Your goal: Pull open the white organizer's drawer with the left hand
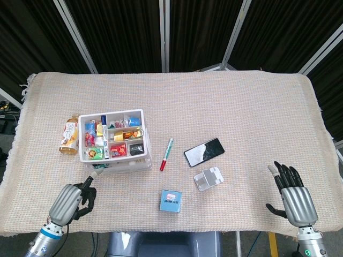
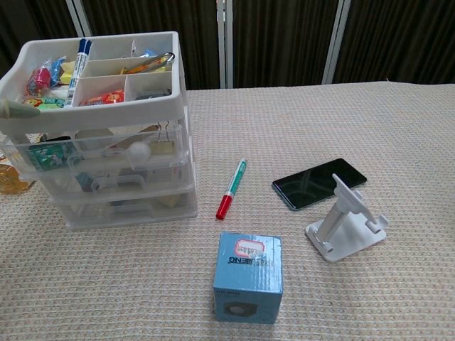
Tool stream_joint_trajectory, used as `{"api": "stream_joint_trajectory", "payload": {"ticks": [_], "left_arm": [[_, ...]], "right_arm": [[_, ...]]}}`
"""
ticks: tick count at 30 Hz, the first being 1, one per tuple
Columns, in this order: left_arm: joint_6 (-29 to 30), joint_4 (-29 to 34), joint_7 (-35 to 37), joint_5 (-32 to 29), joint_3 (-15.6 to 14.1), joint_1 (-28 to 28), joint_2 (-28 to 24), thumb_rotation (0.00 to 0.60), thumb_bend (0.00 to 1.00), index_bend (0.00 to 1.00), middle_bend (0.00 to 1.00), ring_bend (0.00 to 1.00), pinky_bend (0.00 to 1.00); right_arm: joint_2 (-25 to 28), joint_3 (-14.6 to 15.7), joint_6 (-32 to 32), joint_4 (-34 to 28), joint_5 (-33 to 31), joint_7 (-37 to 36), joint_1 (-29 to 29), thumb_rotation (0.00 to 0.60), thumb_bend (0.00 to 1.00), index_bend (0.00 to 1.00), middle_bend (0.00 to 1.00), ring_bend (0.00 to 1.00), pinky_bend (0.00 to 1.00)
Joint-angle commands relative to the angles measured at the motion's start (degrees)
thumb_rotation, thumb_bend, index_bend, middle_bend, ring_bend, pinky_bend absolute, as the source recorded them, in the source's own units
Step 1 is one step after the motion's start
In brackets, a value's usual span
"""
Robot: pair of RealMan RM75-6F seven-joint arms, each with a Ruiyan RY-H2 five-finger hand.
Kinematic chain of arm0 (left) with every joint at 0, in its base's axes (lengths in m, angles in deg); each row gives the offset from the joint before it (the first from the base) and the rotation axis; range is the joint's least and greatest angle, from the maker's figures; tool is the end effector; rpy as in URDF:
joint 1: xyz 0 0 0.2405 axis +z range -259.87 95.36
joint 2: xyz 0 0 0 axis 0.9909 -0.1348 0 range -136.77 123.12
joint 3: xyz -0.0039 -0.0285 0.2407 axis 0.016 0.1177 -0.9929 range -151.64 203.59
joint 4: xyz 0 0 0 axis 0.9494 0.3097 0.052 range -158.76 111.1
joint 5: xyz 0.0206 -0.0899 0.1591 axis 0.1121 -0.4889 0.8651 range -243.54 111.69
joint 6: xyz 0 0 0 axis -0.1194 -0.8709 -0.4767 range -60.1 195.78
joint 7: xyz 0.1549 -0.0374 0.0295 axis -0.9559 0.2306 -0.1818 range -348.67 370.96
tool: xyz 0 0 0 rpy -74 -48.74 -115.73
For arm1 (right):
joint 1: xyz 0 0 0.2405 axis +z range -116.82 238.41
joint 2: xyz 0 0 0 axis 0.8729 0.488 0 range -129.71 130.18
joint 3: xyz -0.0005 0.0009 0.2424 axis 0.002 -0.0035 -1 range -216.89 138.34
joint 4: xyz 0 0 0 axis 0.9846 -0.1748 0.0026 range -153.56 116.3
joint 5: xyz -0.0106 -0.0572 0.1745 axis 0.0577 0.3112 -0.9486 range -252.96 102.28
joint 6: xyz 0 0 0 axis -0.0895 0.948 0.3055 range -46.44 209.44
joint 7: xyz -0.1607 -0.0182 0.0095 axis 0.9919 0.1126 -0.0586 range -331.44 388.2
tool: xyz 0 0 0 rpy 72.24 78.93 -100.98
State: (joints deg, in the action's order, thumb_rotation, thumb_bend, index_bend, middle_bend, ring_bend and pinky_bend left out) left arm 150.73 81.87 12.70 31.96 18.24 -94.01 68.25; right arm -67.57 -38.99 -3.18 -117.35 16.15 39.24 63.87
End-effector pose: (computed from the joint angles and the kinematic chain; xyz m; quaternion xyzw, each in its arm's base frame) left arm -0.1830 0.1732 0.0803 -0.6255 -0.4830 -0.5056 0.3462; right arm -0.2580 -0.1744 0.1368 0.6346 -0.3844 0.3787 0.5533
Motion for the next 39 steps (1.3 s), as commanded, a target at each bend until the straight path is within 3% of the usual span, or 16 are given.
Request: {"api": "stream_joint_trajectory", "payload": {"ticks": [1, 6, 22, 26, 31, 39], "left_arm": [[-1.69, 2.63, -4.14, -3.63, 1.55, 0.02, -1.8, 0.6, 0.97, 0.13, 0.76, 0.78, 0.65], [-4.44, 5.24, -6.75, -7.83, 3.08, -0.91, -2.71, 0.6, 0.97, 0.18, 0.77, 0.78, 0.65], [-8.26, 6.71, -10.06, -13.44, 5.16, -2.31, -2.57, 0.6, 0.97, 0.17, 0.77, 0.78, 0.65], [-9.19, 7.61, -11.27, -14.87, 5.28, -2.56, -3.23, 0.6, 0.97, 0.24, 0.78, 0.79, 0.65], [-10.0, 9.28, -10.78, -14.86, 4.87, -2.69, -4.56, 0.6, 0.97, 0.4, 0.78, 0.8, 0.66], [-10.47, 11.84, -8.62, -12.1, 3.53, -2.69, -8.65, 0.6, 0.97, 0.41, 0.79, 0.8, 0.66]], "right_arm": [[-0.02, 0.0, -0.02, -0.02, 0.0, 0.07, -0.01, 0.6, 0.01, 0.0, 0.0, 0.0, 0.0], [-0.14, 0.06, 0.02, 0.07, -0.02, 0.36, -0.04, 0.6, 0.01, 0.0, 0.0, 0.0, 0.0], [-0.56, 0.35, 0.65, 0.33, -0.08, 1.4, 0.08, 0.6, 0.01, 0.0, 0.0, 0.0, 0.0], [-0.76, 0.41, 0.74, 0.4, -0.07, 1.73, 0.09, 0.6, 0.01, 0.0, 0.0, 0.0, 0.0], [-0.88, 0.42, 0.91, 0.44, -0.19, 1.83, 0.14, 0.6, 0.01, 0.0, 0.0, 0.0, 0.0], [-0.72, 0.48, 1.03, 0.28, -0.22, 1.59, 0.18, 0.6, 0.01, 0.0, 0.0, 0.0, 0.0]]}}
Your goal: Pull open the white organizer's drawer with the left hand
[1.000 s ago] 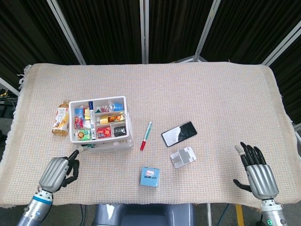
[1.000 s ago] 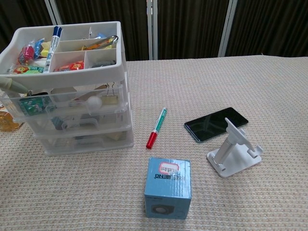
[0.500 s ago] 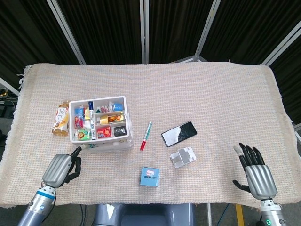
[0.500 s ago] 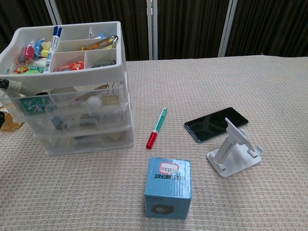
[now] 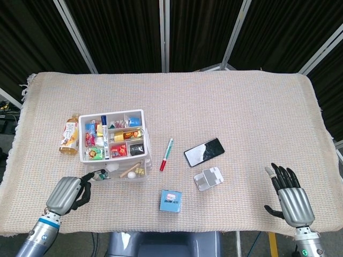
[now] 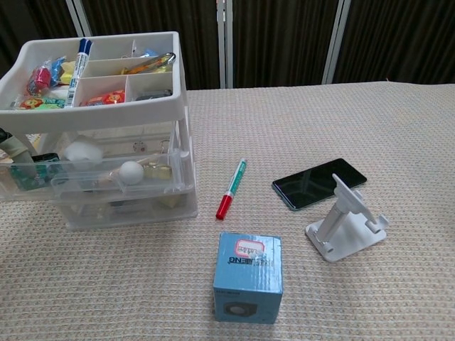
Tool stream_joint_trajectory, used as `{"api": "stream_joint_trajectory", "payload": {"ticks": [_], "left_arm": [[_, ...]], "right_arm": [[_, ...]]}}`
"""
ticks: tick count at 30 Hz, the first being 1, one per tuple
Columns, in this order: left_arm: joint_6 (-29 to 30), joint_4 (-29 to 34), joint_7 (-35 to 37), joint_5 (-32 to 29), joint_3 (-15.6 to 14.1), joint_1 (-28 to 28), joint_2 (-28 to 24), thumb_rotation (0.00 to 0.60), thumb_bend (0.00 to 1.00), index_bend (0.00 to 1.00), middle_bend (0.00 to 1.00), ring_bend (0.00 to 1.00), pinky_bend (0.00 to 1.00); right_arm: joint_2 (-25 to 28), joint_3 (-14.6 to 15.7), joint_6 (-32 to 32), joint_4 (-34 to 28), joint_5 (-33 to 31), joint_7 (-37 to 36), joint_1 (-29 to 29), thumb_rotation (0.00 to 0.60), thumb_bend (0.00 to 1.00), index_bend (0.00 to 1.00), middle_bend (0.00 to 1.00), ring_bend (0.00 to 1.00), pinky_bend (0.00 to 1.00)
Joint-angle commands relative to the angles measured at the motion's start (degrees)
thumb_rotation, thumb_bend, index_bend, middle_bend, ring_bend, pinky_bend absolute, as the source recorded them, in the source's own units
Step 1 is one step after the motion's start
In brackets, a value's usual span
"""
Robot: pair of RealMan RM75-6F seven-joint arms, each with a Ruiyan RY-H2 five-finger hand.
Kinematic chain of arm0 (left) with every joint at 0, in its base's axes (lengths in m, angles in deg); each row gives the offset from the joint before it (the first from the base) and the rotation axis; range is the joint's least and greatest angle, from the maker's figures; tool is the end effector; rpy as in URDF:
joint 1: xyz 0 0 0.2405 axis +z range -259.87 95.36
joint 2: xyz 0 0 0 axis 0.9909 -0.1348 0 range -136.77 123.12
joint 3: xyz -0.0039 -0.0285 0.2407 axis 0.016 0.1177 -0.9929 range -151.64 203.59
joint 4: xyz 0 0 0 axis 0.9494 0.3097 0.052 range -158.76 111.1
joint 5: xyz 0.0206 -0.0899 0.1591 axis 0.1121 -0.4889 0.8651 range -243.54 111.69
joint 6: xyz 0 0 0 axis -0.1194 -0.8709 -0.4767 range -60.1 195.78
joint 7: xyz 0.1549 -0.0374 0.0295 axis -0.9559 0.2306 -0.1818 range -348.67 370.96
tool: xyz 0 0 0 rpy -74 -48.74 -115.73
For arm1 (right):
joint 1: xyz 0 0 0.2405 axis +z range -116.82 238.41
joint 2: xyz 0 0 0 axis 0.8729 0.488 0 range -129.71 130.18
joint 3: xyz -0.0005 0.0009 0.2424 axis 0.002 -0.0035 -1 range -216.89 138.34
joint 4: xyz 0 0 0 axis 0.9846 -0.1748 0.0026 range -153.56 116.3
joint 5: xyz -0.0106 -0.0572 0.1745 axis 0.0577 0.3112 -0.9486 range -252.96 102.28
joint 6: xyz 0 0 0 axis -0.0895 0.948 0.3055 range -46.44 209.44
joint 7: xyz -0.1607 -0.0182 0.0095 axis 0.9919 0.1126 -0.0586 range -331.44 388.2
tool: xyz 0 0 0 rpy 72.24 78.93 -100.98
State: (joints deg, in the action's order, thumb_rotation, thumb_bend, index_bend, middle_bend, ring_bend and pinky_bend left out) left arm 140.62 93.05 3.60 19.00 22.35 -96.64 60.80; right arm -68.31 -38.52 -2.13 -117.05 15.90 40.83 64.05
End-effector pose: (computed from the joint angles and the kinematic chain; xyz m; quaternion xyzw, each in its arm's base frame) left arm -0.1812 0.1915 0.0920 -0.6417 -0.5163 -0.4219 0.3789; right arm -0.2590 -0.1733 0.1296 0.6441 -0.3845 0.3659 0.5509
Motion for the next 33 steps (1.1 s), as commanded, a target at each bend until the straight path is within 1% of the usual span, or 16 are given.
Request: {"api": "stream_joint_trajectory", "payload": {"ticks": [1, 8, 20, 33], "left_arm": [[-0.59, 0.86, 0.51, 1.18, -0.86, -0.09, -1.73, 0.6, 0.97, 0.42, 0.79, 0.8, 0.66], [-1.71, 1.25, 0.62, 2.98, -2.56, 0.01, -3.62, 0.6, 0.97, 0.43, 0.79, 0.8, 0.66], [-1.27, -0.08, 1.49, 7.54, -5.28, 1.33, -4.03, 0.6, 0.97, 0.43, 0.79, 0.8, 0.66], [0.36, -1.97, 3.99, 11.69, -6.85, 2.53, -4.0, 0.6, 0.97, 0.43, 0.79, 0.8, 0.66]], "right_arm": [[0.03, 0.02, 0.0, -0.03, 0.01, -0.01, -0.01, 0.6, 0.01, 0.0, 0.0, 0.0, 0.0], [0.1, 0.08, 0.02, -0.15, 0.0, -0.02, -0.02, 0.6, 0.01, 0.0, 0.0, 0.0, 0.0], [0.13, 0.17, 0.2, -0.22, -0.12, 0.34, -0.02, 0.6, 0.01, 0.0, 0.0, 0.0, 0.0], [-0.07, 0.35, 0.44, -0.4, -0.14, 1.03, -0.02, 0.6, 0.01, 0.0, 0.0, 0.0, 0.0]]}}
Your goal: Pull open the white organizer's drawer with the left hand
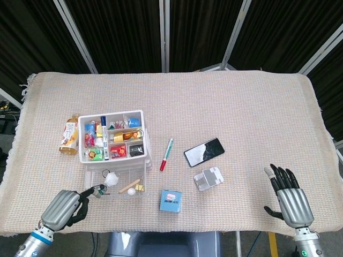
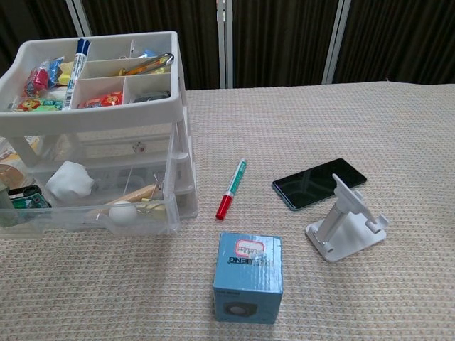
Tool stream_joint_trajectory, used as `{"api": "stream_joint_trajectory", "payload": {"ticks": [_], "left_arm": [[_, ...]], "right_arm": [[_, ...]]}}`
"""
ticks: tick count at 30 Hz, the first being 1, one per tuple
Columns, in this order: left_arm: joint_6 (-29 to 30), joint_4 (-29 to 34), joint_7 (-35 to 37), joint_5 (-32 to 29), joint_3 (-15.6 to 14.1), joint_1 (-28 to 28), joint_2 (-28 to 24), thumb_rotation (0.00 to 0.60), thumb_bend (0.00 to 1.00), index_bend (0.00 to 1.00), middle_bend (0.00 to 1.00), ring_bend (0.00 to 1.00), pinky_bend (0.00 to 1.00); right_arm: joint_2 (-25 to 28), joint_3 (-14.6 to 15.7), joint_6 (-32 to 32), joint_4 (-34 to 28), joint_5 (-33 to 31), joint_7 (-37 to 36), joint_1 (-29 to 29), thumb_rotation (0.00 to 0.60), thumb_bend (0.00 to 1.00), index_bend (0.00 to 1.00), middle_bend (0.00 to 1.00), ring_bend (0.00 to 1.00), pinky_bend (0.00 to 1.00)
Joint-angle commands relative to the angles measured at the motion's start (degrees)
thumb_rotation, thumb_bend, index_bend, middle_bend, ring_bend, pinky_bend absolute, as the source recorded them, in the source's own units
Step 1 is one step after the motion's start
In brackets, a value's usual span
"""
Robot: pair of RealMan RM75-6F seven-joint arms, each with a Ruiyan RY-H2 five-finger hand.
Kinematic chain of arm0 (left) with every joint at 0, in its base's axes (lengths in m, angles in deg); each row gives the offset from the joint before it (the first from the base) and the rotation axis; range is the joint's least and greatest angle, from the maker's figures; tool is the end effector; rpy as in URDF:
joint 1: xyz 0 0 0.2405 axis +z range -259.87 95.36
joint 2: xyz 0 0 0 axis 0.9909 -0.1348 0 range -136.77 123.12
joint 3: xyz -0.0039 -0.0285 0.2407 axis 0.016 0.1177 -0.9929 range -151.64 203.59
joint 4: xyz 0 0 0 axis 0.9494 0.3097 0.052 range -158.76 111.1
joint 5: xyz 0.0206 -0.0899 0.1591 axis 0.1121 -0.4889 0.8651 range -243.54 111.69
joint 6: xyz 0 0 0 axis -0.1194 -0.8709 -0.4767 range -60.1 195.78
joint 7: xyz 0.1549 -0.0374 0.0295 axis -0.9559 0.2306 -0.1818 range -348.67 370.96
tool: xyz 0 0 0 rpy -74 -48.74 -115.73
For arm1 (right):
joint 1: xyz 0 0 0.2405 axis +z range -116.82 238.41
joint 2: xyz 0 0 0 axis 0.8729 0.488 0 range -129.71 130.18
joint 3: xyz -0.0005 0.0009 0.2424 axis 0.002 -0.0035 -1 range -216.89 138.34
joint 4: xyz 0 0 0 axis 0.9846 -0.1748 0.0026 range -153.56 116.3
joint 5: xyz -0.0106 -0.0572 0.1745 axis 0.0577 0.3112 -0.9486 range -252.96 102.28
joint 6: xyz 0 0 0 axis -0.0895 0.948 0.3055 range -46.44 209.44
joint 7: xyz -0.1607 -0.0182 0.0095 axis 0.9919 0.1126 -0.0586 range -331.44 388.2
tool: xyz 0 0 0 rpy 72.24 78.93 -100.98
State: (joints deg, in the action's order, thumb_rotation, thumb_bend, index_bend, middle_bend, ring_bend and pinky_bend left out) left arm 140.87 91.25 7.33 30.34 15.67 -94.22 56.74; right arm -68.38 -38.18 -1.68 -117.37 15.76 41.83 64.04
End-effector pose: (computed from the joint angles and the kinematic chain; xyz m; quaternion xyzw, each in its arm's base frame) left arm -0.1878 0.1578 0.0952 -0.6875 -0.4990 -0.4008 0.3430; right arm -0.2589 -0.1719 0.1271 0.6487 -0.3849 0.3587 0.5499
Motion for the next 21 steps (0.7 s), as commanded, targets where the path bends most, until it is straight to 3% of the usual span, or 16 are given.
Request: {"api": "stream_joint_trajectory", "payload": {"ticks": [1, 12, 15, 21], "left_arm": [[0.17, -0.2, 0.5, 0.65, -0.23, 0.15, 0.15, 0.6, 0.97, 0.43, 0.79, 0.8, 0.66], [0.4, -0.21, 0.29, 2.25, -0.76, 0.56, 0.47, 0.6, 0.96, 0.42, 0.79, 0.8, 0.66], [0.81, -0.39, 0.51, 2.38, -0.7, 0.77, 0.42, 0.6, 0.89, 0.4, 0.79, 0.8, 0.66], [1.59, -0.85, 1.0, 2.22, -0.2, 1.03, 0.32, 0.6, 0.83, 0.25, 0.79, 0.8, 0.66]], "right_arm": [[0.02, -0.01, -0.11, -0.16, 0.04, 0.07, -0.04, 0.6, 0.01, 0.0, 0.0, 0.0, 0.0], [0.09, 0.03, -0.09, -0.2, 0.05, -0.04, -0.05, 0.6, 0.01, 0.0, 0.0, 0.0, 0.0], [0.12, 0.05, -0.17, -0.21, 0.14, -0.08, -0.07, 0.6, 0.01, 0.0, 0.0, 0.0, 0.0], [-0.14, 0.12, 0.09, 0.01, 0.12, 0.19, 0.01, 0.6, 0.01, 0.0, 0.0, 0.0, 0.0]]}}
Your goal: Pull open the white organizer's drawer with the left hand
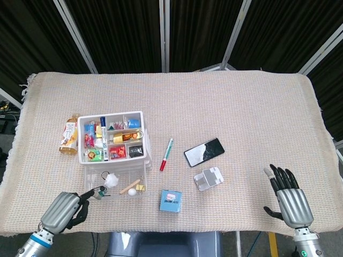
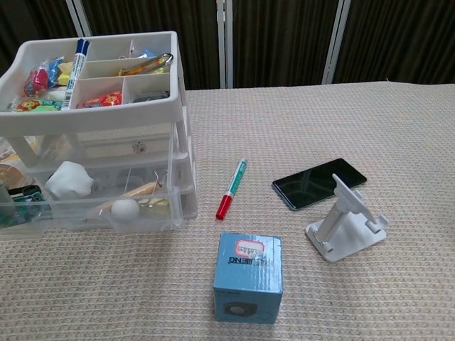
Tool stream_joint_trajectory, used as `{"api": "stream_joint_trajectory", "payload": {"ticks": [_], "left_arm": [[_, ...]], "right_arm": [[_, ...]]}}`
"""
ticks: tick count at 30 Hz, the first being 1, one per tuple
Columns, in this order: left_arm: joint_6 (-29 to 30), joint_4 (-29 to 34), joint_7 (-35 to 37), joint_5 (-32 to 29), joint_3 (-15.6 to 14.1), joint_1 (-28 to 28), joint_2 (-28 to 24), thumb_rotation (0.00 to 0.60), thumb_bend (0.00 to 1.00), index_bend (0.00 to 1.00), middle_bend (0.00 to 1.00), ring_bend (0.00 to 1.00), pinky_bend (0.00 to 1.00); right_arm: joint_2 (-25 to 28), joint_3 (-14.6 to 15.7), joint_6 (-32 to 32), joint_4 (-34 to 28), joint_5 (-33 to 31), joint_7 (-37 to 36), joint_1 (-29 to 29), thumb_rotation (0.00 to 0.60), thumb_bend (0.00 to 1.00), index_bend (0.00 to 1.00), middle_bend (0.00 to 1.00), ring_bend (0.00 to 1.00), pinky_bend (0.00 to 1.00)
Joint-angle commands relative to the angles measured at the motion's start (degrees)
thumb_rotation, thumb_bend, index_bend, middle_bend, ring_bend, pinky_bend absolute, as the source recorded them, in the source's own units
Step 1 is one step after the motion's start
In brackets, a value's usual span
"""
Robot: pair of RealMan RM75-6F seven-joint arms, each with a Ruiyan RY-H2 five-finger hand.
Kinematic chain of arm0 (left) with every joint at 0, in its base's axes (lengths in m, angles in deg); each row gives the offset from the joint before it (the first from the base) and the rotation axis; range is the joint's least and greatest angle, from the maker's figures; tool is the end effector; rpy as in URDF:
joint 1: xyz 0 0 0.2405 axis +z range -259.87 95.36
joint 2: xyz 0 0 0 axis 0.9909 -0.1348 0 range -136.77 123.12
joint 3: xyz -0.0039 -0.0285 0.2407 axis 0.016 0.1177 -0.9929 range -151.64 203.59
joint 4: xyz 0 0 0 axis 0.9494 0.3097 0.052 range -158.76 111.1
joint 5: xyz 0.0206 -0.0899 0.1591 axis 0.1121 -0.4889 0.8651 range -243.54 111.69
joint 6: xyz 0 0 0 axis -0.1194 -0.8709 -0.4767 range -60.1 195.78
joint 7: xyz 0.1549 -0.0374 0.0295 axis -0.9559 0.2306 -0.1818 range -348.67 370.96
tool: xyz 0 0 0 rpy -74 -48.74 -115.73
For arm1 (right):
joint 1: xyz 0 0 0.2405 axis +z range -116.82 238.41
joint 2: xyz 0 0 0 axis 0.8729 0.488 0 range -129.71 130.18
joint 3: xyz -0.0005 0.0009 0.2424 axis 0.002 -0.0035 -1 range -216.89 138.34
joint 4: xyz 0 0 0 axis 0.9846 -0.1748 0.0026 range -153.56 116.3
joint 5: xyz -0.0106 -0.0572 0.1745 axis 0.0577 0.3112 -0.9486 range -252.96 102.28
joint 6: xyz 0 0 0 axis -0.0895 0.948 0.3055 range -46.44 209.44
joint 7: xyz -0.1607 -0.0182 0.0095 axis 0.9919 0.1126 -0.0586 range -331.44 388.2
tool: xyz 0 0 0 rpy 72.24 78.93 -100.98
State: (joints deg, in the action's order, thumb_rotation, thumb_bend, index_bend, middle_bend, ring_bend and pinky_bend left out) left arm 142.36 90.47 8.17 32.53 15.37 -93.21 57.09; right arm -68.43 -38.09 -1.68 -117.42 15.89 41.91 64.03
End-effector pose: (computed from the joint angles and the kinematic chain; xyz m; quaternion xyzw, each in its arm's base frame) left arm -0.1870 0.1539 0.0969 -0.6848 -0.4940 -0.4129 0.3414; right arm -0.2584 -0.1715 0.1265 0.6495 -0.3848 0.3588 0.5489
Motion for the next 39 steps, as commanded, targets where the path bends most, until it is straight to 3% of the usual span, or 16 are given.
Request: {"api": "stream_joint_trajectory", "payload": {"ticks": [1, 4, 12, 19, 24, 33, 39], "left_arm": [[0.12, -0.07, 0.26, 0.11, 0.11, 0.01, -0.08, 0.6, 0.82, 0.21, 0.79, 0.8, 0.66], [0.2, 0.0, 0.42, 0.46, 0.15, -0.03, -0.2, 0.6, 0.79, 0.16, 0.79, 0.8, 0.66], [0.84, 0.32, 0.72, 1.45, -0.03, 0.21, -0.88, 0.6, 0.69, 0.15, 0.79, 0.8, 0.66], [3.38, 1.4, -0.48, 3.48, 0.17, 0.95, -2.73, 0.6, 0.54, 0.15, 0.79, 0.8, 0.66], [5.41, 3.98, -2.87, 4.41, 1.25, 1.23, -5.04, 0.6, 0.43, 0.25, 0.8, 0.81, 0.66], [4.14, 9.95, -11.66, -0.8, 6.43, -1.11, -9.33, 0.6, 0.27, 0.35, 0.84, 0.84, 0.68], [0.74, 11.66, -19.09, -7.67, 10.9, -4.42, -9.6, 0.6, 0.19, 0.46, 0.98, 0.94, 0.79]], "right_arm": [[-0.16, 0.06, 0.13, 0.1, 0.0, 0.19, 0.03, 0.6, 0.01, 0.0, 0.0, 0.0, 0.0], [-0.29, 0.11, 0.16, 0.16, 0.08, 0.37, 0.04, 0.6, 0.01, 0.0, 0.0, 0.0, 0.0], [-0.22, 0.07, -0.07, 0.12, 0.16, 0.08, -0.02, 0.6, 0.01, 0.0, 0.0, 0.0, 0.0], [-0.25, 0.08, -0.01, 0.14, 0.17, 0.07, 0.01, 0.6, 0.01, 0.0, 0.0, 0.0, 0.0], [-0.23, 0.0, -0.17, 0.11, 0.19, 0.03, -0.01, 0.6, 0.01, 0.0, 0.0, 0.0, 0.0], [-0.33, 0.03, 0.05, 0.18, 0.05, 0.19, 0.04, 0.6, 0.01, 0.0, 0.0, 0.0, 0.0], [-0.41, 0.1, 0.28, 0.33, -0.04, 0.29, 0.1, 0.6, 0.01, 0.0, 0.0, 0.0, 0.0]]}}
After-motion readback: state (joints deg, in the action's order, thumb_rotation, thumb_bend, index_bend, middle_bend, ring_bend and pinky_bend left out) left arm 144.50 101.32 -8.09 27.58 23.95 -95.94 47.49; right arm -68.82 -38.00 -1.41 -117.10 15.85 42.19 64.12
